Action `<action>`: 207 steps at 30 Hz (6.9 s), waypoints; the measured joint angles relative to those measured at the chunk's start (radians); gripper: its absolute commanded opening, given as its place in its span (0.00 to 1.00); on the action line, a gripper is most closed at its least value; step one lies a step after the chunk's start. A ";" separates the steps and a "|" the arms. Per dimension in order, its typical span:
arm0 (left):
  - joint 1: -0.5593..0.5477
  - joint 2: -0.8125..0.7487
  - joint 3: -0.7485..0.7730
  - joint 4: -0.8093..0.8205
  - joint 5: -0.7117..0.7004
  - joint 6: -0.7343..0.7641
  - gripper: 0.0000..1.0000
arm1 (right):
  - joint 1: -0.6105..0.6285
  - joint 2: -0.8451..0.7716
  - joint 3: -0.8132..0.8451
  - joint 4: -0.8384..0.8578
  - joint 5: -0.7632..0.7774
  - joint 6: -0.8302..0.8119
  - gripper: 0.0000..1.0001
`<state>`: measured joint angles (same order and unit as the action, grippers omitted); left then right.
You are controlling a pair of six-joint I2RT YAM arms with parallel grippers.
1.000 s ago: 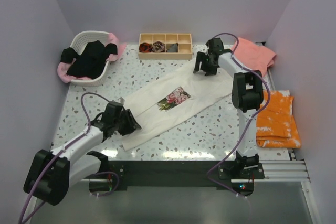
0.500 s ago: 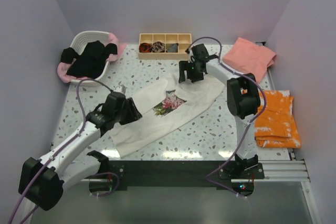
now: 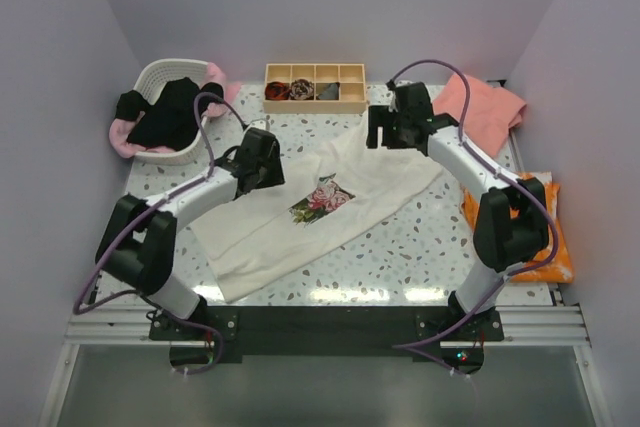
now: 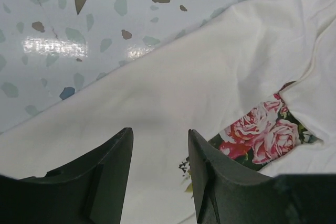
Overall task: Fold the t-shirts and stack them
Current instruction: Rotate the tshirt 90 degrees, then grab the bottom of the folded rectangular tshirt with both arms
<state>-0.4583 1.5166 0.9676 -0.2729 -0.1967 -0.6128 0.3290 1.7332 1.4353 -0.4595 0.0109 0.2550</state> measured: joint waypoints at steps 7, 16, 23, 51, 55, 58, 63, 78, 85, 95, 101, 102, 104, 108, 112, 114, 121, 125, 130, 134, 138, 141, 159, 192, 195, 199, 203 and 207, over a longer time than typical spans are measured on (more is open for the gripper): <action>0.000 0.219 0.052 0.019 0.023 0.061 0.48 | 0.001 -0.002 -0.199 0.019 -0.047 0.063 0.83; -0.006 0.185 -0.032 0.048 0.101 0.056 0.42 | 0.001 0.086 -0.270 0.055 -0.069 0.138 0.83; -0.075 0.066 -0.170 0.072 0.192 0.021 0.43 | 0.003 0.220 -0.098 0.013 -0.026 0.146 0.83; -0.362 0.026 -0.059 -0.016 0.497 -0.101 0.44 | 0.015 0.655 0.623 -0.251 -0.166 -0.039 0.86; -0.339 0.057 0.093 -0.067 0.406 -0.060 0.45 | 0.005 0.481 0.382 -0.154 -0.161 -0.031 0.87; -0.282 0.077 0.210 -0.098 0.340 -0.020 0.45 | -0.019 0.335 0.275 -0.139 -0.137 -0.030 0.87; -0.186 0.156 0.410 -0.160 0.216 0.042 0.50 | -0.072 0.074 0.158 -0.094 -0.076 -0.033 0.87; -0.161 0.720 0.867 -0.160 0.472 0.230 0.45 | -0.083 -0.314 -0.253 -0.086 -0.068 0.011 0.88; -0.144 0.784 0.841 -0.137 0.544 0.240 0.44 | -0.065 -0.403 -0.372 -0.071 -0.162 0.060 0.88; -0.070 0.939 1.043 -0.094 0.555 0.240 0.47 | 0.153 -0.396 -0.571 -0.027 -0.385 0.154 0.88; -0.028 1.108 1.313 -0.098 0.579 0.251 0.52 | 0.292 -0.403 -0.605 0.020 -0.471 0.206 0.89; -0.026 1.109 1.313 -0.091 0.584 0.252 0.53 | 0.320 -0.403 -0.607 0.030 -0.477 0.218 0.89; -0.025 1.109 1.313 -0.082 0.583 0.257 0.54 | 0.399 -0.396 -0.607 0.049 -0.486 0.239 0.89; -0.027 1.115 1.314 -0.061 0.583 0.263 0.57 | 0.583 -0.323 -0.601 0.103 -0.501 0.278 0.89; -0.026 1.119 1.318 -0.046 0.583 0.266 0.57 | 0.710 -0.212 -0.589 0.138 -0.491 0.323 0.90; -0.024 1.119 1.318 -0.042 0.583 0.267 0.57 | 0.735 -0.188 -0.589 0.143 -0.477 0.344 0.89; -0.004 1.119 1.317 -0.034 0.590 0.276 0.57 | 0.744 -0.168 -0.592 0.172 -0.406 0.391 0.90; 0.007 1.116 1.296 -0.013 0.589 0.284 0.56 | 0.742 -0.147 -0.622 0.183 -0.367 0.428 0.90; 0.008 1.092 1.259 -0.003 0.574 0.293 0.56 | 0.744 -0.208 -0.688 0.209 -0.322 0.494 0.91; 0.011 1.072 1.242 -0.011 0.552 0.296 0.56 | 0.745 -0.295 -0.753 0.182 -0.252 0.552 0.92; 0.020 1.060 1.242 -0.026 0.535 0.301 0.56 | 0.747 -0.380 -0.795 0.100 -0.164 0.612 0.95; 0.026 1.043 1.234 -0.035 0.518 0.303 0.56 | 0.748 -0.440 -0.808 -0.008 -0.066 0.652 0.97; 0.031 0.618 0.896 0.010 0.423 0.272 0.46 | 0.745 -0.537 -0.575 -0.338 0.261 0.551 0.92; -0.190 0.039 -0.253 0.244 0.383 0.072 0.40 | 0.340 -0.565 -0.633 -0.285 0.373 0.420 0.98; -0.190 0.035 -0.280 0.260 0.358 0.055 0.40 | 0.332 -0.560 -0.636 -0.280 0.360 0.413 0.98; -0.193 0.008 -0.307 0.267 0.320 0.030 0.40 | 0.330 -0.554 -0.639 -0.277 0.338 0.407 0.98; -0.193 -0.043 -0.336 0.232 0.272 0.021 0.39 | 0.330 -0.554 -0.649 -0.261 0.285 0.398 0.98; -0.193 -0.105 -0.346 0.152 0.233 0.022 0.40 | 0.328 -0.569 -0.696 -0.214 0.185 0.399 0.98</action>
<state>-0.6510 1.4117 0.6212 -0.1211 0.0364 -0.5911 0.6571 1.1645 0.7391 -0.6735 0.1963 0.6540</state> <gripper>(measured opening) 0.397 0.983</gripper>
